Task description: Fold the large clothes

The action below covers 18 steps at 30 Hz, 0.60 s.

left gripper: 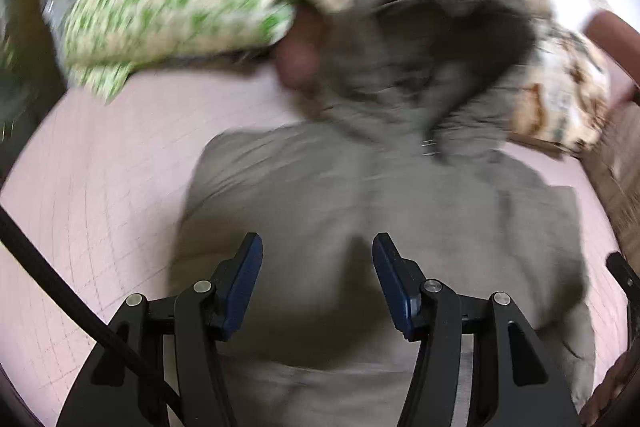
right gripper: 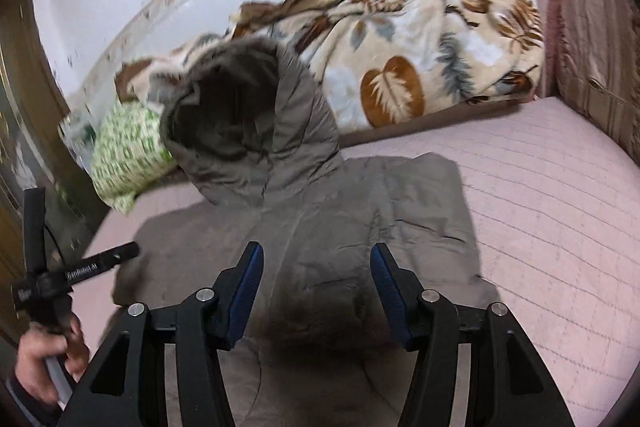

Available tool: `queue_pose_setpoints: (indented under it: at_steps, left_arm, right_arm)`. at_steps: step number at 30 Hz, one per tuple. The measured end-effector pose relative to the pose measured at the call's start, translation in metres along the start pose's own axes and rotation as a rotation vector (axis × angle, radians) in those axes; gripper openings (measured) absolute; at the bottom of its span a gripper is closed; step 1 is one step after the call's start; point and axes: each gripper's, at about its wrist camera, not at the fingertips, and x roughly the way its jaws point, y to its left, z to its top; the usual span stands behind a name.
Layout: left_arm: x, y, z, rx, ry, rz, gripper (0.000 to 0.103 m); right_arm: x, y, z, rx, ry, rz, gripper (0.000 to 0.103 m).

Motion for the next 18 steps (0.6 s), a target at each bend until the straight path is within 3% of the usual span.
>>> queue_pose_setpoints:
  at_steps: [4,10,15,18]
  left_arm:
    - [0.028,0.015,-0.007,-0.019,0.054,-0.008,0.058]
    - [0.049,0.021,-0.014,-0.068,0.095,-0.05,0.062]
    - [0.046,0.014,-0.005,-0.052,0.114,0.0,0.062]
    - [0.009,0.01,-0.006,-0.033,0.032,-0.01,0.06]
  right_arm:
    - [0.036,0.005,-0.007,-0.062,0.074,-0.063,0.058]
    - [0.082,-0.011,-0.026,-0.036,0.247,-0.113,0.056]
    - [0.09,-0.015,-0.027,-0.032,0.278,-0.121,0.057]
    - [0.075,-0.011,-0.021,-0.027,0.236,-0.119,0.057]
